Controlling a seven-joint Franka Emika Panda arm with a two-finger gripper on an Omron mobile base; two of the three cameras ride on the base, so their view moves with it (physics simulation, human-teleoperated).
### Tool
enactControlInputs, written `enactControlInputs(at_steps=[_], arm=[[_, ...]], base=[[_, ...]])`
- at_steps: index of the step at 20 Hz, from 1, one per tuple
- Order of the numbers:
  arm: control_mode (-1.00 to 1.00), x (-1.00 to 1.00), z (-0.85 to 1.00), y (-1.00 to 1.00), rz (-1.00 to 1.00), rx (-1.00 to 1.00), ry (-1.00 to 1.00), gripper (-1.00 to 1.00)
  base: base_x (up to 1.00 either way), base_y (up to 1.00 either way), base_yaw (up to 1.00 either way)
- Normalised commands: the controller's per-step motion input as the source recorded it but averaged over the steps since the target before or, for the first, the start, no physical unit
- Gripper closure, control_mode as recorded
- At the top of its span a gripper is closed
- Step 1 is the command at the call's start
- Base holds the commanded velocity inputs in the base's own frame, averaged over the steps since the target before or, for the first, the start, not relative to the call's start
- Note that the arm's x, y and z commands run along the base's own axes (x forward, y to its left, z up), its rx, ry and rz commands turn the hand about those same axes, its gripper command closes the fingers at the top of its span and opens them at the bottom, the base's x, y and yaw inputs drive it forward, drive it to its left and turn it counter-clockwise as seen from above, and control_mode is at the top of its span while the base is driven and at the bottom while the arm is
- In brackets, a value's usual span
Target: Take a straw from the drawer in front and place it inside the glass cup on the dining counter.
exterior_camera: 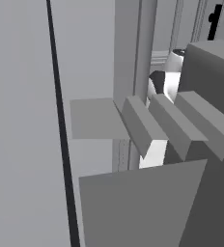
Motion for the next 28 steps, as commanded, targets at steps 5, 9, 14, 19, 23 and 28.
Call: enactControlInputs(at_steps=[5, 9, 14, 19, 23, 28], arm=[[1.0, 0.0, 0.0, 0.0, 0.0, 0.0, 0.0, -1.0], [1.0, 0.0, 0.0, 0.0, 0.0, 0.0, 0.0, -1.0], [1.0, 0.0, 0.0, 0.0, 0.0, 0.0, 0.0, -1.0], [1.0, 0.0, 0.0, 0.0, 0.0, 0.0, 0.0, -1.0], [1.0, 0.0, 0.0, 0.0, 0.0, 0.0, 0.0, -1.0], [1.0, 0.0, 0.0, 0.0, 0.0, 0.0, 0.0, -1.0]], base=[[-0.31, 0.0, 0.0], [-1.0, 0.0, 0.0], [-0.57, -0.28, 0.03], [-0.01, -0.99, 0.37], [0.0, -1.0, 0.5], [0.0, -0.89, 0.59]])
